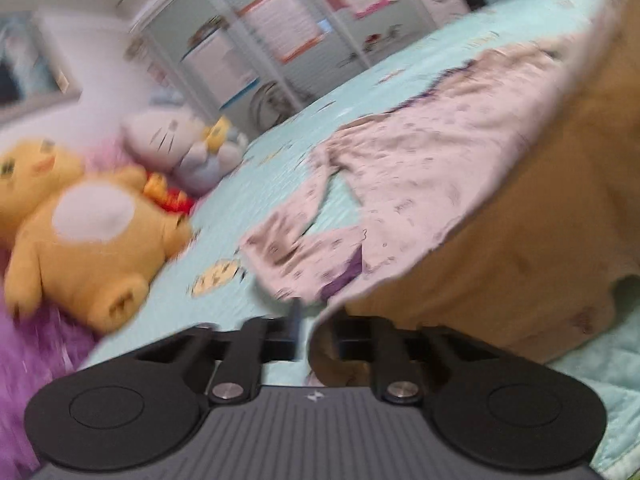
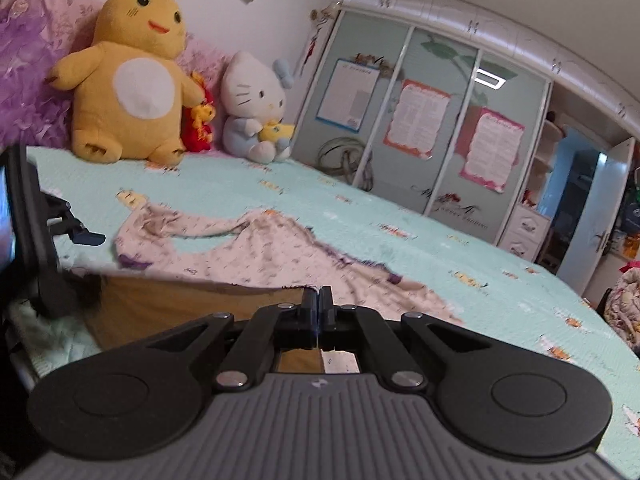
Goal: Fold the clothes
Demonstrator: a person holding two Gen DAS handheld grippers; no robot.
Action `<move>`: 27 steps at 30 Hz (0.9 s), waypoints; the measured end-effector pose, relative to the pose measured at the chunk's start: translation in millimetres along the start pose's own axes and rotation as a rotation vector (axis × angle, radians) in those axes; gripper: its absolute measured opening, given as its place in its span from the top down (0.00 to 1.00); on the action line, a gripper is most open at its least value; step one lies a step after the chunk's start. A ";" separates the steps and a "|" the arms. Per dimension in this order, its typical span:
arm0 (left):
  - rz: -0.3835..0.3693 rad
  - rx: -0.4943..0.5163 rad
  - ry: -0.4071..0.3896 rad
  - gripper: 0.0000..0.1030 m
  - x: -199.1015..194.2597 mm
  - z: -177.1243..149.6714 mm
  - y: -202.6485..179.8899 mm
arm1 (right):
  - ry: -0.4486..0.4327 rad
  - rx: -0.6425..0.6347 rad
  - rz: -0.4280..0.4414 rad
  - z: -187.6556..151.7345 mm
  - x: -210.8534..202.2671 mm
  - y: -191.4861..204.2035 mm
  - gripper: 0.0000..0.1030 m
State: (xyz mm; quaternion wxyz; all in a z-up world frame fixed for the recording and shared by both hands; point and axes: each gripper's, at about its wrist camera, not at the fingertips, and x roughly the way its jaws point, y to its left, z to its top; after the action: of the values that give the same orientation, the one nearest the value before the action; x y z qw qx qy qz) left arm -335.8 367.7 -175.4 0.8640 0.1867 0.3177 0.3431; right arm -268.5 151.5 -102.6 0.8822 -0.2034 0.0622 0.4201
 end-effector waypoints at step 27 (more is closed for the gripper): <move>0.091 -0.135 -0.060 0.95 -37.6 31.1 71.3 | 0.288 -0.019 -0.085 -98.6 0.2 -0.5 0.52</move>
State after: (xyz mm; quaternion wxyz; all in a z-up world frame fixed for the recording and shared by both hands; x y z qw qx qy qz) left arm -369.7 387.2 -98.4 0.8674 0.1524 0.2590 0.3967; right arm -262.0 110.8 -192.1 0.8792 -0.2722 0.1756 0.3495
